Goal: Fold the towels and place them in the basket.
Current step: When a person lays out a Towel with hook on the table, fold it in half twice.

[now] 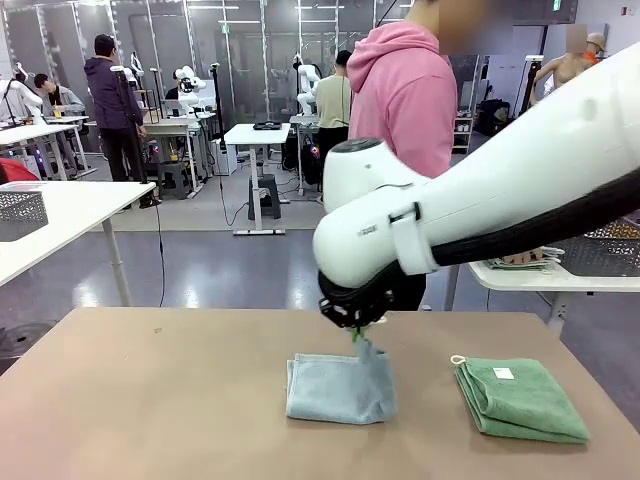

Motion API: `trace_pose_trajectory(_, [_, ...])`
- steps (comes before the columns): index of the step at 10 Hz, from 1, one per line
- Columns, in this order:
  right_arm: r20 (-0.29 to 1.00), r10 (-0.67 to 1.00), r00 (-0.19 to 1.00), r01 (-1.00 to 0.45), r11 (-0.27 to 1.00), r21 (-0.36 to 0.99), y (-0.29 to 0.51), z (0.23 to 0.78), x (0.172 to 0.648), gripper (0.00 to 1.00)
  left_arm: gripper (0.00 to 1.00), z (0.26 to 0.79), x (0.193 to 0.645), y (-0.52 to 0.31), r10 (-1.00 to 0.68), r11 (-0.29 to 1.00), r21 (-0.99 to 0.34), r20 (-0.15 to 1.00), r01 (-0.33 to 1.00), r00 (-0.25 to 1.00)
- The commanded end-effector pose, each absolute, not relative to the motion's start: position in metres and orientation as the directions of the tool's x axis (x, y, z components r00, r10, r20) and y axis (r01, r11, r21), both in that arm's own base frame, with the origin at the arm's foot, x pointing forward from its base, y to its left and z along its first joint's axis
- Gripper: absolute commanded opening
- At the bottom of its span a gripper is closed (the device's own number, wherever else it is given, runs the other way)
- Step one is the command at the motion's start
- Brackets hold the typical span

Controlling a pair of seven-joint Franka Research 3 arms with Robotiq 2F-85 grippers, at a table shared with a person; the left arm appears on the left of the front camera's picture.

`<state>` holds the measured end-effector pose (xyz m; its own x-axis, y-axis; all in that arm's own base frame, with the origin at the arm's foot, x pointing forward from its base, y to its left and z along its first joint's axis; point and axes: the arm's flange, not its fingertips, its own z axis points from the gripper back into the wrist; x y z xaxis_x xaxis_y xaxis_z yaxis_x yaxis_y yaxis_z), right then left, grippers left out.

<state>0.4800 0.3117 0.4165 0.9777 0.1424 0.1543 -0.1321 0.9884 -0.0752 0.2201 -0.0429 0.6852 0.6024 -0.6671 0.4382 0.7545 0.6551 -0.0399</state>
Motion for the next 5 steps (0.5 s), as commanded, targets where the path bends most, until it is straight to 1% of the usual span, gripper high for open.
trace_pose_trajectory(1, [0.102, 0.064, 0.993, -0.061, 0.998, -0.035, 0.342, 0.401, 0.499, 0.00, 1.00, 0.685, 0.219, -0.044, -0.670, 0.653, -0.036, 0.437, 0.757, 0.599])
trace_pose_trajectory(2, [0.088, 0.045, 0.995, -0.046, 0.999, 0.007, 0.353, 0.391, 0.504, 0.00, 1.00, 0.685, 0.219, -0.044, -0.670, 0.653, -0.036, 0.437, 0.757, 0.599])
trace_pose_trajectory(5, [0.073, -0.001, 0.997, -0.004, 0.998, 0.067, 0.379, 0.365, 0.517, 0.00, 1.00, 0.685, 0.219, -0.044, -0.670, 0.653, -0.036, 0.437, 0.757, 0.599])
